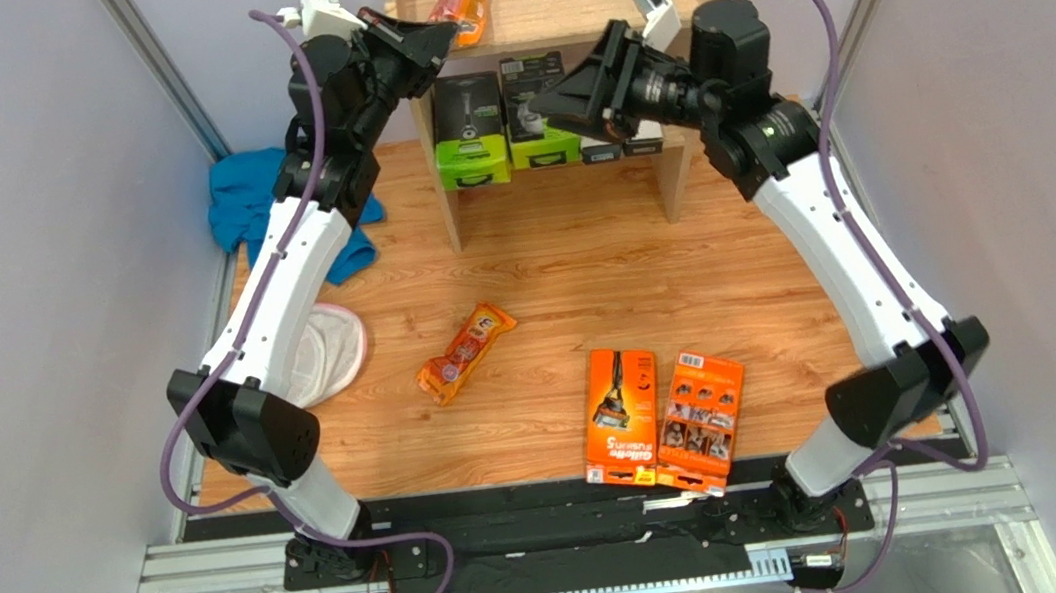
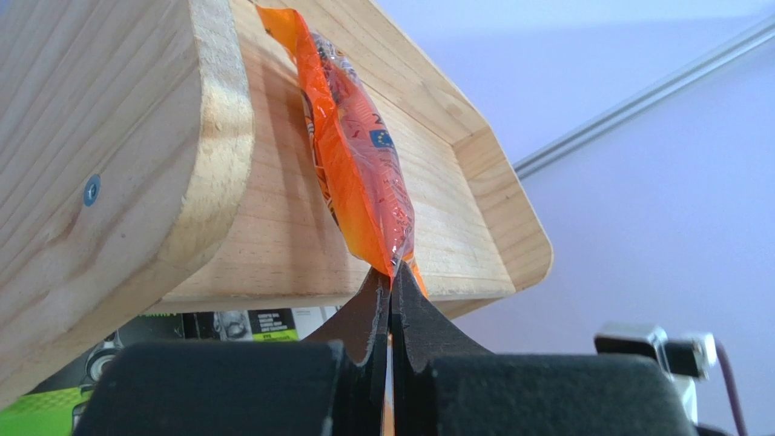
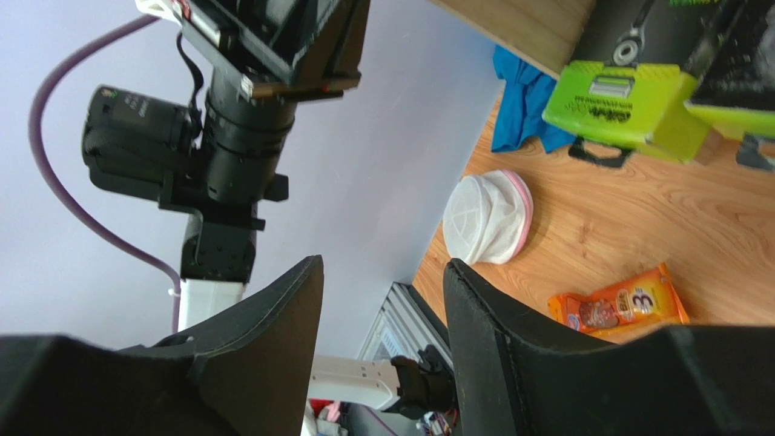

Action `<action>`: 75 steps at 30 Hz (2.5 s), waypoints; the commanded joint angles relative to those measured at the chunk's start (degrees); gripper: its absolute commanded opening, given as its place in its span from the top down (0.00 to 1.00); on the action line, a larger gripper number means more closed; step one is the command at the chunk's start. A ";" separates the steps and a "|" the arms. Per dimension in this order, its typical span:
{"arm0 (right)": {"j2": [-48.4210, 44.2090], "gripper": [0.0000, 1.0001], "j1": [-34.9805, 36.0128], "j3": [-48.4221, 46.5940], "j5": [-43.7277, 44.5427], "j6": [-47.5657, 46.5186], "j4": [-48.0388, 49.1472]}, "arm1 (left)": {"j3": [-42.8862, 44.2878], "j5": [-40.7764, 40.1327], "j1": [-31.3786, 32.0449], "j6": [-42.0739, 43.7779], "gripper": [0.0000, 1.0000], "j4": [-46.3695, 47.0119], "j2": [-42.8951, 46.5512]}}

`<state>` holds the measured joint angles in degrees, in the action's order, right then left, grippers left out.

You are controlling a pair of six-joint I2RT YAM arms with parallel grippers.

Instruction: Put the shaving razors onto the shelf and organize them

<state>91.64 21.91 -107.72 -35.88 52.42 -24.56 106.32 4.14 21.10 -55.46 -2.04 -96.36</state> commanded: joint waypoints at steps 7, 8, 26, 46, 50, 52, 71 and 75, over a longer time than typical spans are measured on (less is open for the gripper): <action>-15.51 0.43 -0.11 17.27 3.44 -5.05 -0.67 | 5.03 -15.64 4.12 3.87 1.00 -4.37 0.38; -16.13 0.43 -0.11 19.20 3.53 -5.05 -0.58 | 4.95 -18.44 4.38 3.96 1.00 -4.89 0.47; -22.11 0.41 -0.11 30.55 3.01 -5.40 -0.76 | 11.19 -24.36 4.91 8.18 0.99 -10.88 -2.61; -28.61 0.38 -0.11 37.41 4.06 -4.08 -0.76 | 5.68 -21.72 4.30 7.91 0.23 -15.81 4.67; -30.10 0.36 -0.11 38.72 4.41 -3.74 -1.28 | -1.72 -21.81 4.30 7.65 0.19 -14.48 11.35; -30.81 0.34 -0.11 39.69 4.85 -3.82 -1.46 | -4.97 -21.72 4.30 8.61 0.01 -15.17 15.04; -41.71 0.14 -0.12 52.08 7.49 -4.78 -4.71 | -46.63 -0.54 4.21 33.12 0.01 -31.09 45.11; -42.77 0.09 -0.11 53.75 8.02 -4.52 -4.71 | -48.49 2.62 4.21 36.38 0.01 -32.76 44.24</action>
<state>50.37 21.93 -54.72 -29.10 48.36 -29.82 57.82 1.80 25.41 -25.89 -32.95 -52.51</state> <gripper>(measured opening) 0.892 0.990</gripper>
